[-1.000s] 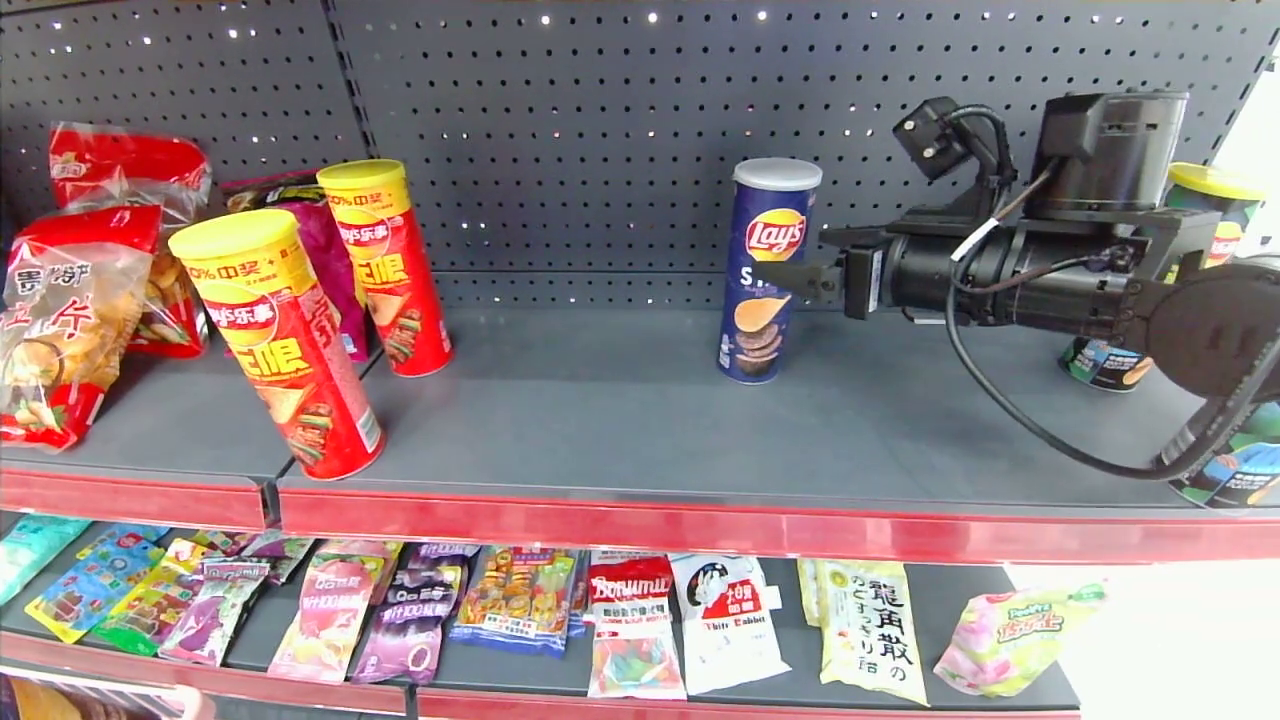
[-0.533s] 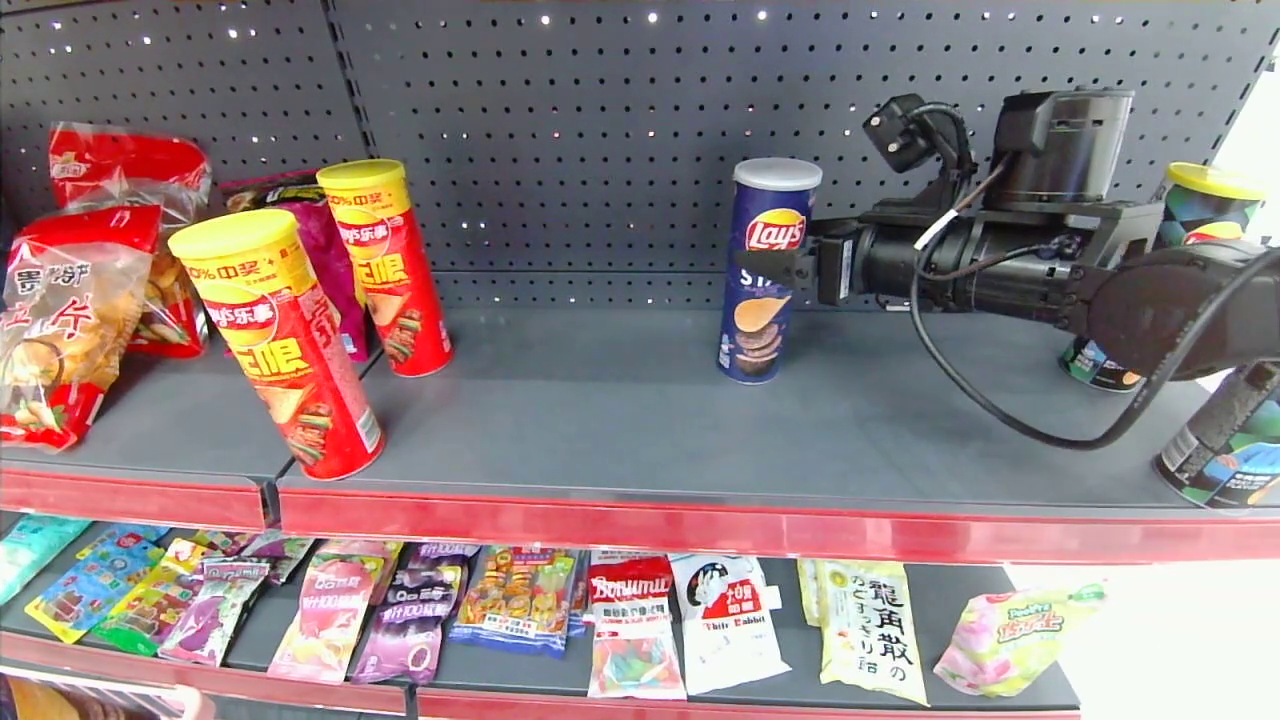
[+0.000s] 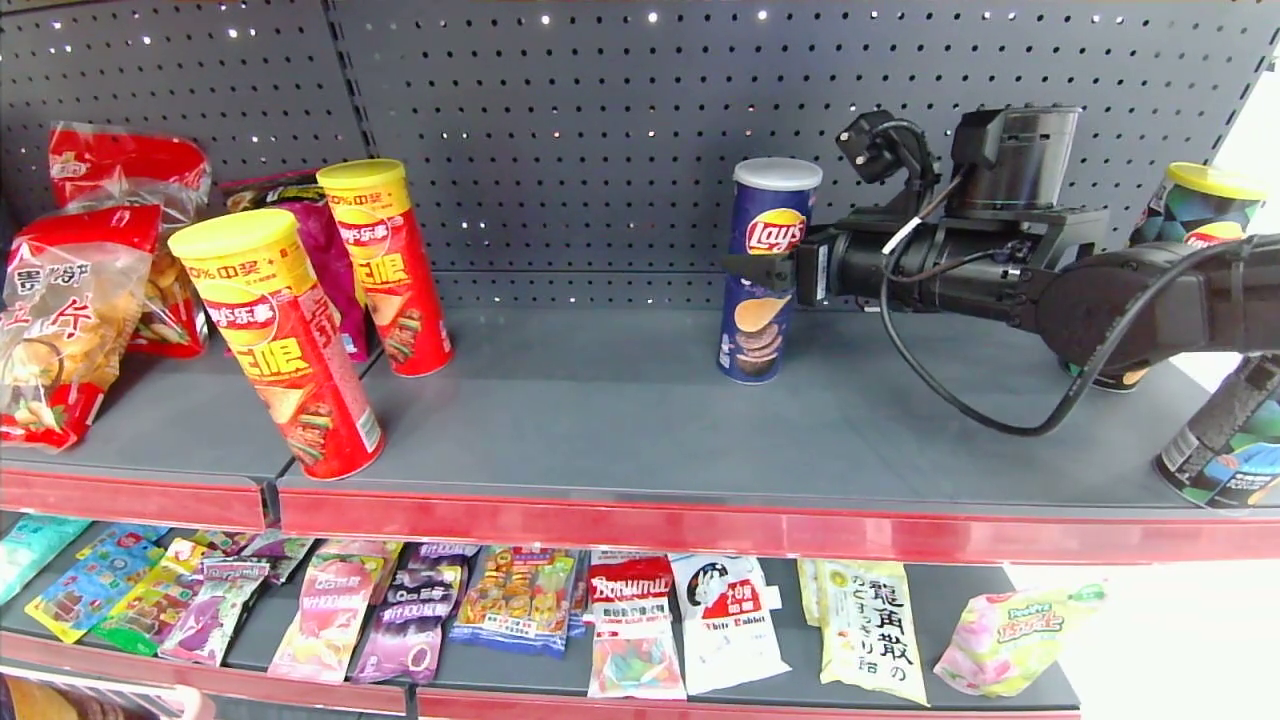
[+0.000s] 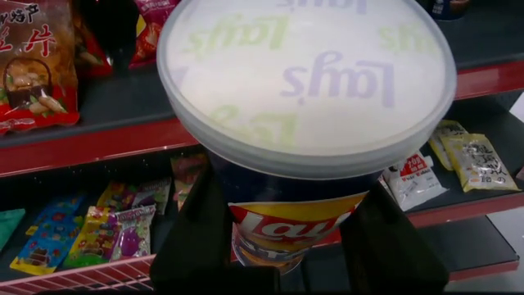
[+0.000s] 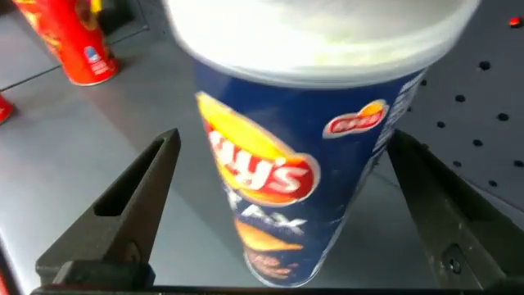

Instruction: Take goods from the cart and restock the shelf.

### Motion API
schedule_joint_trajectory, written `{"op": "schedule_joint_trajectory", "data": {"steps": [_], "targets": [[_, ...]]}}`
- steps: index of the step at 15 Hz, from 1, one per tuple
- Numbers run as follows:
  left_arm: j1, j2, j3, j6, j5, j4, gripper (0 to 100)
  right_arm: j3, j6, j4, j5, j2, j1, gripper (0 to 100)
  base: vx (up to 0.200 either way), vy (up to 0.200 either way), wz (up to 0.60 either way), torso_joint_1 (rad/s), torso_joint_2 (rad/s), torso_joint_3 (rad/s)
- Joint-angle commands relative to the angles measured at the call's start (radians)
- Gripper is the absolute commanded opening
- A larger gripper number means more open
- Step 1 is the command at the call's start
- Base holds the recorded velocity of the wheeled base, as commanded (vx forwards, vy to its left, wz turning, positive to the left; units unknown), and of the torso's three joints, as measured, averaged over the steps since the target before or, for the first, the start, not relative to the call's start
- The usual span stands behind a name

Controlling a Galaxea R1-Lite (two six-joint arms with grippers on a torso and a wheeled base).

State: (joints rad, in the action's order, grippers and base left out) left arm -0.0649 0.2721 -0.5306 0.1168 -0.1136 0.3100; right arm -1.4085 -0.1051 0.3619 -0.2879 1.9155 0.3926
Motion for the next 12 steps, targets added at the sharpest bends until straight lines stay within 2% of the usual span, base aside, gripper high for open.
{"op": "schedule_joint_trajectory", "data": {"steps": [1,3,4,8,10,12], "targets": [[-0.001,-0.001,0.001,0.000,0.000,0.000,0,-0.032,0.001,-0.001,0.003,0.017,0.002,100,0.000,0.000,0.00,0.000,0.00,0.000],[0.000,-0.001,0.001,0.000,0.000,0.000,0,-0.046,-0.001,-0.001,0.004,0.026,0.003,100,0.000,0.000,0.00,0.000,0.00,0.000],[-0.001,-0.001,0.001,0.000,0.000,0.000,0,-0.046,-0.001,-0.001,0.006,0.026,0.003,0,0.000,0.000,0.00,0.000,0.00,0.000],[0.000,-0.002,0.003,0.000,0.000,0.000,0,-0.038,-0.001,-0.001,0.026,0.026,0.025,0,0.000,0.000,0.00,0.000,0.00,0.000],[0.000,-0.007,0.004,0.000,0.000,0.001,0,-0.033,-0.001,-0.003,0.095,0.005,0.049,0,0.000,0.000,0.00,0.000,0.00,0.000],[-0.001,-0.014,0.008,0.000,0.000,0.003,0,-0.009,0.001,-0.009,0.222,-0.052,0.081,0,0.000,0.000,0.00,0.000,0.00,0.000]]}}
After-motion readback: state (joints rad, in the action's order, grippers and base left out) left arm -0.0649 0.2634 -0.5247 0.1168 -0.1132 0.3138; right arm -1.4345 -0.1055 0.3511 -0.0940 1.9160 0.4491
